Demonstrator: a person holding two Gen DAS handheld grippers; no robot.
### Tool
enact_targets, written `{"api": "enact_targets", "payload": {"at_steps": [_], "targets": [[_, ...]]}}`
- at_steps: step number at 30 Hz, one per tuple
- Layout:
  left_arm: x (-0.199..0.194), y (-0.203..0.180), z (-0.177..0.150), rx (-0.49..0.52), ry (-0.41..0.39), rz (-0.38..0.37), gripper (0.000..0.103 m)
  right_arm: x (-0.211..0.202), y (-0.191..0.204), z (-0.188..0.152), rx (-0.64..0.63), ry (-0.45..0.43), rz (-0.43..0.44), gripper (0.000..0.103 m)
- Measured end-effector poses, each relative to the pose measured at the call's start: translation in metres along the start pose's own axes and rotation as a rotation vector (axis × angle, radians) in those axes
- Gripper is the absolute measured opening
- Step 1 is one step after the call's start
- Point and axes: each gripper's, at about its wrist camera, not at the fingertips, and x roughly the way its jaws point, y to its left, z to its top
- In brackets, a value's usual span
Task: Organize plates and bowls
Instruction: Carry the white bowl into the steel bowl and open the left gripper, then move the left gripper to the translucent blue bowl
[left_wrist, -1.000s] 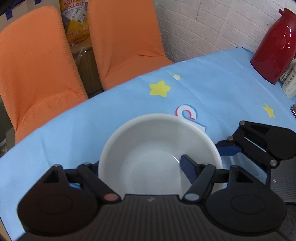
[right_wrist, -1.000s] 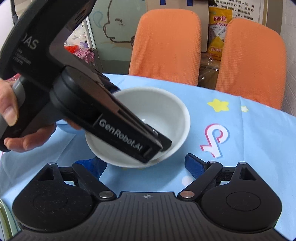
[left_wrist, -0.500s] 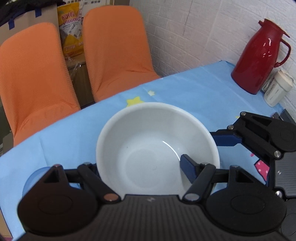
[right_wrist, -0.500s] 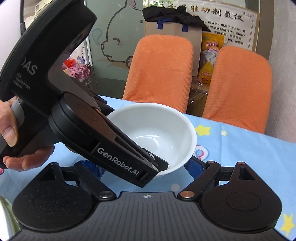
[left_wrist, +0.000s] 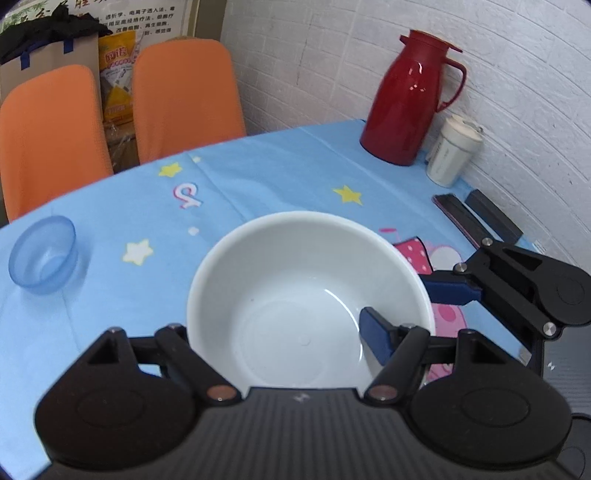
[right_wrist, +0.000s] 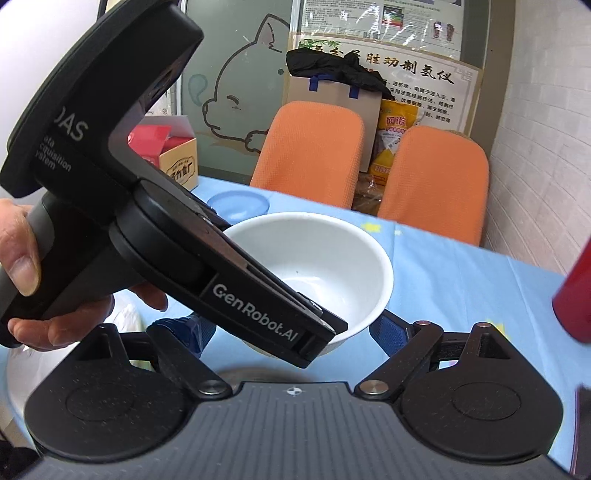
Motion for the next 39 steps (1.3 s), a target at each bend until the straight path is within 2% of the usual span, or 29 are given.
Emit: {"api": "enact_targets", "payload": {"at_steps": [6, 14, 18, 21, 25, 29, 33, 39], "targets": [[0.0, -0.028, -0.04, 0.025, 0.033, 0.009, 0.072, -0.025, 0.017, -0.043, 0.055, 0.039, 0.0, 0.077], [0.024, -0.028, -0.053, 0.024, 0.079, 0.036, 0.073, -0.019, 0.016, -0.066, 0.1, 0.061, -0.001, 0.077], [0.018, -0.023, -0.049, 0.016, 0.056, 0.033, 0.074, -0.031, 0.012, -0.08, 0.113, 0.054, -0.026, 0.077], [0.004, -0.017, -0.045, -0.032, 0.021, 0.023, 0.074, -0.044, 0.003, -0.086, 0.177, 0.046, -0.005, 0.077], [-0.018, -0.01, -0.046, -0.076, -0.04, 0.025, 0.074, -0.07, -0.004, -0.1, 0.253, 0.007, -0.036, 0.077], [-0.029, -0.007, -0.05, -0.095, -0.061, 0.053, 0.074, -0.086, -0.01, -0.113, 0.332, -0.017, -0.061, 0.077], [-0.034, -0.004, -0.058, -0.111, -0.057, 0.068, 0.074, -0.089, -0.011, -0.117, 0.363, -0.022, -0.07, 0.078], [-0.05, 0.007, -0.07, -0.119, -0.072, 0.084, 0.074, -0.084, -0.007, -0.112, 0.388, -0.014, -0.027, 0.078]]}}
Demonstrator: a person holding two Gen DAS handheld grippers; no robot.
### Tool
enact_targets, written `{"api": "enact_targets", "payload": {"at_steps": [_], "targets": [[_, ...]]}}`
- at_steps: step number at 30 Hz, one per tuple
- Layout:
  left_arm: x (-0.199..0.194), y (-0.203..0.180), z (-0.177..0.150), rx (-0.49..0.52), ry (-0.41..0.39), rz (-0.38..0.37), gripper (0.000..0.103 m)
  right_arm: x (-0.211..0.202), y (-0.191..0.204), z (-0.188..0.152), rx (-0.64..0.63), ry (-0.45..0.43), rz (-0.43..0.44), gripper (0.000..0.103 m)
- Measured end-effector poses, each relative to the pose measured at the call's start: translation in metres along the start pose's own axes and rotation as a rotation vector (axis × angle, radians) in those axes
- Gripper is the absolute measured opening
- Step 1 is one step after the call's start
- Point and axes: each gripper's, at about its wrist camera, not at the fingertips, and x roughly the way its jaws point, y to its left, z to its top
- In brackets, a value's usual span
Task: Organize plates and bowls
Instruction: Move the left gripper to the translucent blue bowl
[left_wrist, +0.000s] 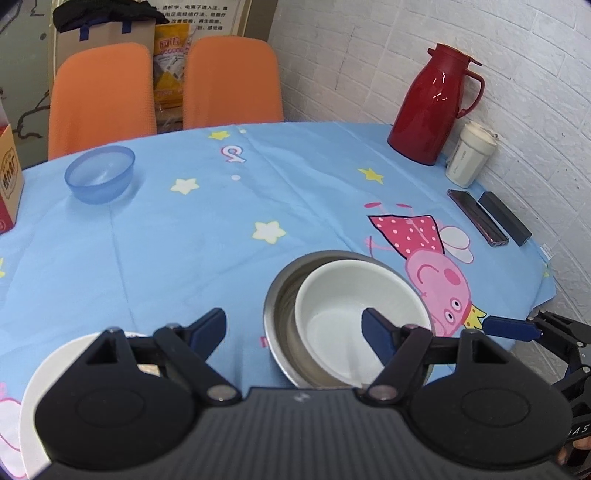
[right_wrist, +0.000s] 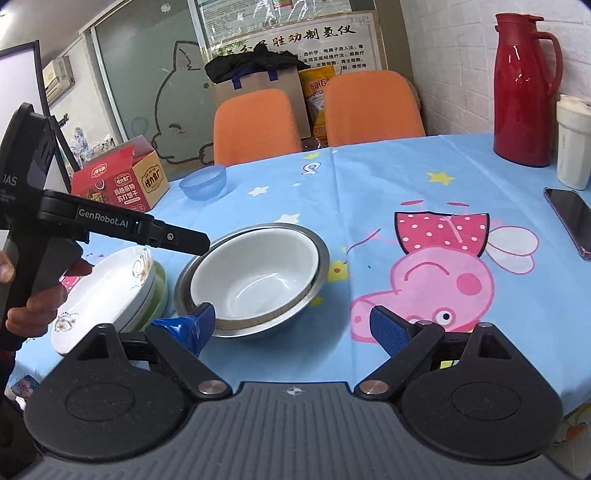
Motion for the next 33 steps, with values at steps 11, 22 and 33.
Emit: {"api": "enact_targets", "payload": {"at_steps": [11, 22, 33], "targets": [[-0.026, 0.06, -0.006, -0.062, -0.043, 0.047, 0.075, 0.028, 0.04, 0.042, -0.093, 0.02, 0.043, 0.078], [-0.022, 0.168, 0.01, -0.223, -0.048, 0.177, 0.075, 0.125, 0.109, 0.114, -0.337, 0.074, 0.088, 0.079], [0.042, 0.225, 0.096, -0.294, -0.046, 0.252, 0.076, 0.251, 0.147, 0.16, -0.345, 0.233, 0.187, 0.079]]}}
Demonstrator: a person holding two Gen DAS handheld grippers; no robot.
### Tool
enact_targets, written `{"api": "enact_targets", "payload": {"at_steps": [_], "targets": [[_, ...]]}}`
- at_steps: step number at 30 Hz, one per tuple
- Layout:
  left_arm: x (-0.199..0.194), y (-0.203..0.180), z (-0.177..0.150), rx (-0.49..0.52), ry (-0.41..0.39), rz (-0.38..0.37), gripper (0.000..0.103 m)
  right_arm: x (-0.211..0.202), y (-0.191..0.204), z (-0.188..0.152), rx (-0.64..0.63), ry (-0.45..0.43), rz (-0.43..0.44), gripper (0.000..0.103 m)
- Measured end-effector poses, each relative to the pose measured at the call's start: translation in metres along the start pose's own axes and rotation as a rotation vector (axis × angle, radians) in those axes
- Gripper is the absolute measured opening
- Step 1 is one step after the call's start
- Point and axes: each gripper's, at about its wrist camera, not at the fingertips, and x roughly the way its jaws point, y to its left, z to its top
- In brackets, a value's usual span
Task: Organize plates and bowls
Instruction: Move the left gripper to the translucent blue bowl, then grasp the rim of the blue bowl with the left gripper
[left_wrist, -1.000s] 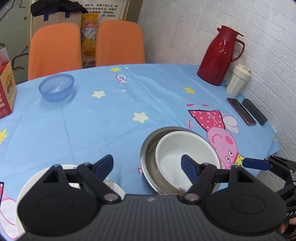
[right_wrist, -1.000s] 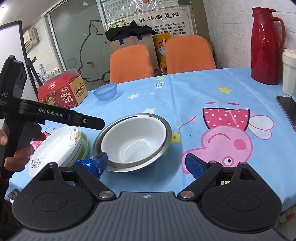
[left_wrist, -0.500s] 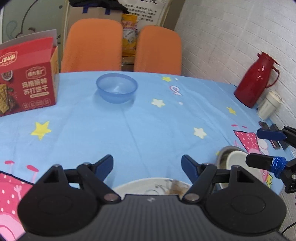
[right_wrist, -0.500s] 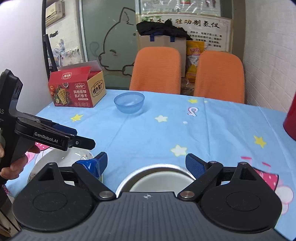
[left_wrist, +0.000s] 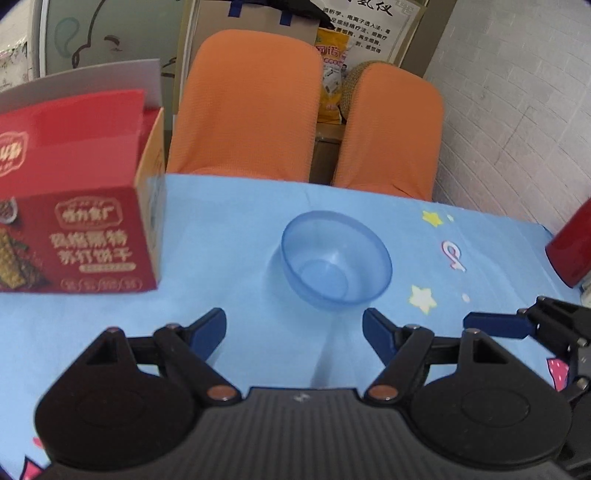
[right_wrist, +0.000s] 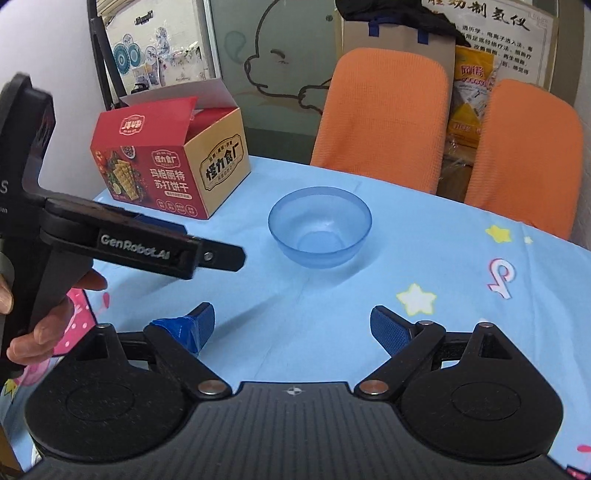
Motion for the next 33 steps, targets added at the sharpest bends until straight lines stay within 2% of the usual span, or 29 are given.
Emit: {"api": "enact_targets", "payload": {"at_steps": [4, 11, 16, 17, 18, 21, 27, 33], "targets": [[0.046, -0.001, 0.028, -0.042, 0.044, 0.023, 0.076, 0.039, -0.012, 0.015, 0.016, 0.034, -0.046, 0.079], [0.095, -0.002, 0.037, -0.044, 0.101, 0.009, 0.076, 0.081, -0.027, 0.018, 0.048, 0.08, -0.078, 0.079], [0.101, -0.008, 0.044, 0.034, 0.095, -0.011, 0.071, 0.094, -0.021, 0.02, -0.006, 0.046, -0.074, 0.078], [0.1, -0.009, 0.043, 0.055, 0.092, -0.016, 0.057, 0.095, -0.019, 0.021, -0.02, 0.036, -0.077, 0.078], [0.1, -0.01, 0.043, 0.076, 0.091, -0.013, 0.049, 0.096, -0.018, 0.021, -0.026, 0.027, -0.078, 0.077], [0.099, -0.011, 0.043, 0.093, 0.102, -0.032, 0.044, 0.092, -0.016, 0.022, -0.027, -0.002, -0.063, 0.072], [0.084, -0.011, 0.044, 0.082, 0.091, -0.057, 0.044, 0.072, -0.002, 0.02, -0.094, -0.08, -0.071, 0.072], [0.054, -0.031, 0.042, 0.091, 0.047, -0.075, 0.044, 0.043, 0.0, 0.023, -0.112, -0.12, -0.091, 0.072]]}}
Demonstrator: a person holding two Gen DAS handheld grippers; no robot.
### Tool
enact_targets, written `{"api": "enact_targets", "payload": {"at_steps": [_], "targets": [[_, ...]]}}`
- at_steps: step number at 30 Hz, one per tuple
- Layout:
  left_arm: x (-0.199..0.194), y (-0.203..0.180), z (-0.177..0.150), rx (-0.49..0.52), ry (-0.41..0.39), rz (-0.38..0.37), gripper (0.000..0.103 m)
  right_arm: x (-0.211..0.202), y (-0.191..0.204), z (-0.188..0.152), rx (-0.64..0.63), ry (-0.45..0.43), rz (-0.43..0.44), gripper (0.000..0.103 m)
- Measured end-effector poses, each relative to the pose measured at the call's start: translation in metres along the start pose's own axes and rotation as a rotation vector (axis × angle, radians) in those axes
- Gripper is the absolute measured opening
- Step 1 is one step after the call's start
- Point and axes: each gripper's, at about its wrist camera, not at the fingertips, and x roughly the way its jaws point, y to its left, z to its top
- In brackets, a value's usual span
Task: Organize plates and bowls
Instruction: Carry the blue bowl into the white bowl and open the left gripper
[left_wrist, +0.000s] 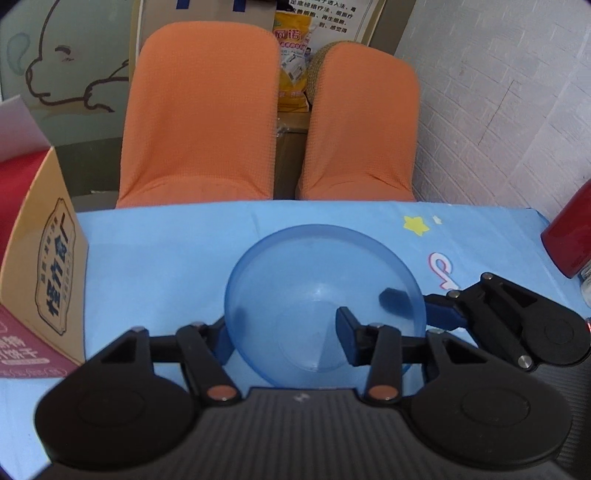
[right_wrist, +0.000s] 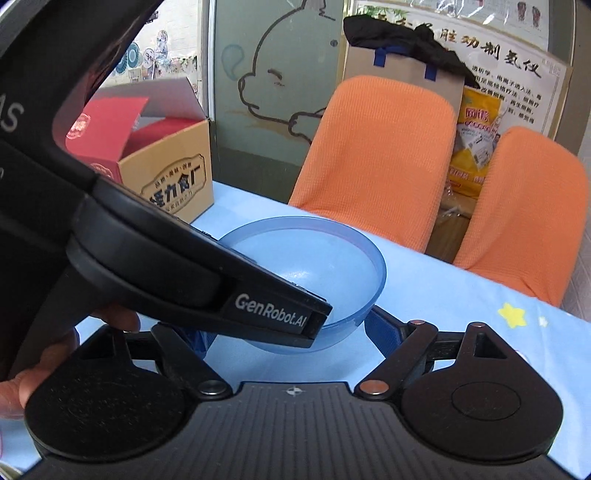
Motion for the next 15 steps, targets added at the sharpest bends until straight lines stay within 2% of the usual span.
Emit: {"api": "enact_targets", "payload": {"at_steps": [7, 11, 15], "targets": [[-0.059, -0.062, -0.023, 0.032, -0.047, -0.061, 0.044, -0.078, 0.005, -0.012, -0.013, -0.044, -0.046, 0.073], [-0.086, -0.104, -0.051, 0.053, -0.039, -0.132, 0.044, -0.132, 0.002, -0.035, 0.025, -0.071, -0.063, 0.073], [-0.101, -0.153, -0.091, 0.113, -0.029, -0.163, 0.044, -0.176, 0.0, -0.071, 0.068, -0.072, -0.09, 0.073]]}}
